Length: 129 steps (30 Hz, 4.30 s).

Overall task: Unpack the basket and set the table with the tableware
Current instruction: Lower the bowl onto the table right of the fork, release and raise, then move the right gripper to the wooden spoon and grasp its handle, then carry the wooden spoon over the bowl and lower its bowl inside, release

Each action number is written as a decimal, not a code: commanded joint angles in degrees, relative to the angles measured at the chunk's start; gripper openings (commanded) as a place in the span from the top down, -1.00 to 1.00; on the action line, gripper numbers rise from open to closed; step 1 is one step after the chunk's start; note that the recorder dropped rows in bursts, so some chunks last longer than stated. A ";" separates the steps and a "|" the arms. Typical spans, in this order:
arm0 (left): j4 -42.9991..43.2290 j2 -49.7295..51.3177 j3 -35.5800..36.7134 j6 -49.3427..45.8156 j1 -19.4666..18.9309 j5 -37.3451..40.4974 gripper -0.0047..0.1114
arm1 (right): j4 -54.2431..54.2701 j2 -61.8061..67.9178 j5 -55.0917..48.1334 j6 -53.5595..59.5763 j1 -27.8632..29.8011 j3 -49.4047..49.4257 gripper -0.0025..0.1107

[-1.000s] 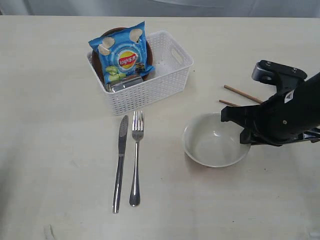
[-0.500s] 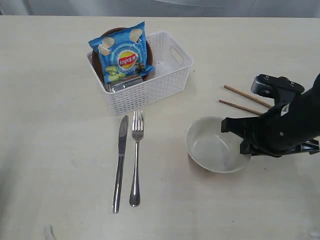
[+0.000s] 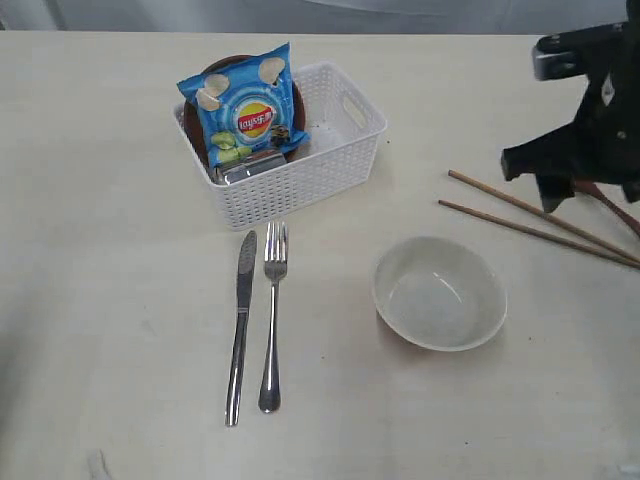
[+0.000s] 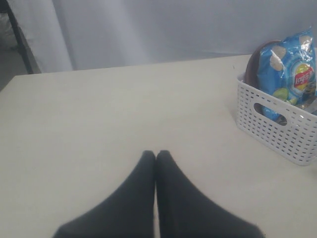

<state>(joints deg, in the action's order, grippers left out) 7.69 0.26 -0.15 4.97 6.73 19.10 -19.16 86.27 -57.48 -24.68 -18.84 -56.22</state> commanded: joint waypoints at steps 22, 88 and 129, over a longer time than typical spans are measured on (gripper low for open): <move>0.02 -0.26 0.15 -0.09 -0.21 -0.41 0.92 | -4.45 33.45 5.34 23.35 19.85 -17.40 0.18; 0.02 -0.26 0.15 -0.09 -0.21 -0.41 0.92 | -20.74 4.79 -3.65 51.33 -29.23 9.06 0.96; 0.02 -0.26 0.15 -0.09 -0.21 -0.41 0.92 | -32.06 1.13 -6.63 37.23 -28.35 12.92 0.52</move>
<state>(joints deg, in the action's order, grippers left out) 7.69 0.26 -0.15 4.97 6.73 19.10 -48.52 89.48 -63.45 15.89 -48.14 -43.28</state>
